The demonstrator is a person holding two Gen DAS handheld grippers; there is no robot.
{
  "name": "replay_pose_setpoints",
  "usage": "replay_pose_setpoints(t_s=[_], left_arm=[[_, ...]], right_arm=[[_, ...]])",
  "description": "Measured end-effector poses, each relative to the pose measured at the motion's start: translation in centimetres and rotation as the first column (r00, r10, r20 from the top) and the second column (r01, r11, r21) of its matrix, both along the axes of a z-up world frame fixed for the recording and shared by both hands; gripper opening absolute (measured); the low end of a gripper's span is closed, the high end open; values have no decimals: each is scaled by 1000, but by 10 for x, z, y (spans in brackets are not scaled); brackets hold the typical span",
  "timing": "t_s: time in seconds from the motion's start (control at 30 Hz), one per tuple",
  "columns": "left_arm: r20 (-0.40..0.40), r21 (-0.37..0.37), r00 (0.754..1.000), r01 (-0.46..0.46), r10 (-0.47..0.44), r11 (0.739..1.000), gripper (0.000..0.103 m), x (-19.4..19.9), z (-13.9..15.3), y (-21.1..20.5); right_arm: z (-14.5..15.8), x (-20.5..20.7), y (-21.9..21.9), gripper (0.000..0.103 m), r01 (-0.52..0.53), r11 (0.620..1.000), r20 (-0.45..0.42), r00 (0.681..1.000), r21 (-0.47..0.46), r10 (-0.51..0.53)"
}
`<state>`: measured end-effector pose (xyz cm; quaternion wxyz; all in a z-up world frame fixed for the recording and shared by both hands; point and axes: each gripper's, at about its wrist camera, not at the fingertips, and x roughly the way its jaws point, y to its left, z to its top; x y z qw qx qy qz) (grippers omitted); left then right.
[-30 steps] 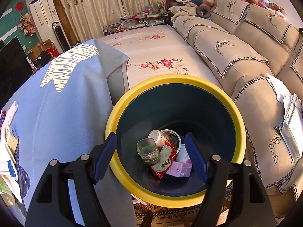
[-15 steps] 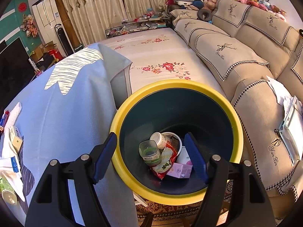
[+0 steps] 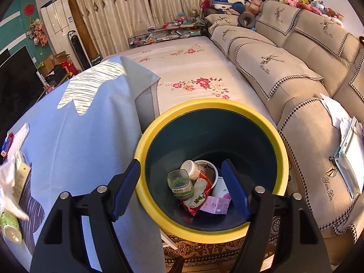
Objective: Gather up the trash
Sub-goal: 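Grasp the white paper packet on the towel with the left tool, then grasp the white towel with the right tool while the left tool holds the paper packet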
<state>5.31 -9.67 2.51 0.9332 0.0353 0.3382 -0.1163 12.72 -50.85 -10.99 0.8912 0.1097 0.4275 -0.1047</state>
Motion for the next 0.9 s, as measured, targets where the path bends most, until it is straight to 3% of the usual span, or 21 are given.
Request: replay_pose_setpoints(t_s=[0.17, 0.3, 0.4, 0.53, 0.73, 0.9], left_arm=[[36, 9, 999, 15, -16, 1000, 14, 0, 18, -8], [46, 8, 999, 27, -27, 1000, 14, 7, 25, -12], [53, -6, 998, 29, -29, 1000, 14, 12, 30, -13], [75, -13, 997, 29, -28, 999, 14, 14, 36, -13], [79, -16, 996, 36, -34, 999, 14, 12, 36, -12], [80, -21, 996, 37, -35, 999, 14, 11, 35, -10]], right_arm=[[10, -5, 27, 70, -99, 995, 20, 995, 4, 99], [21, -13, 66, 70, -249, 968, 54, 967, 26, 247], [30, -19, 100, 70, -374, 927, 79, 925, 31, 371], [41, -26, 142, 70, -529, 847, 133, 844, 54, 519], [46, -20, 201, 70, -666, 745, 172, 739, 37, 652], [34, 0, 236, 70, -692, 722, 136, 717, 21, 683]])
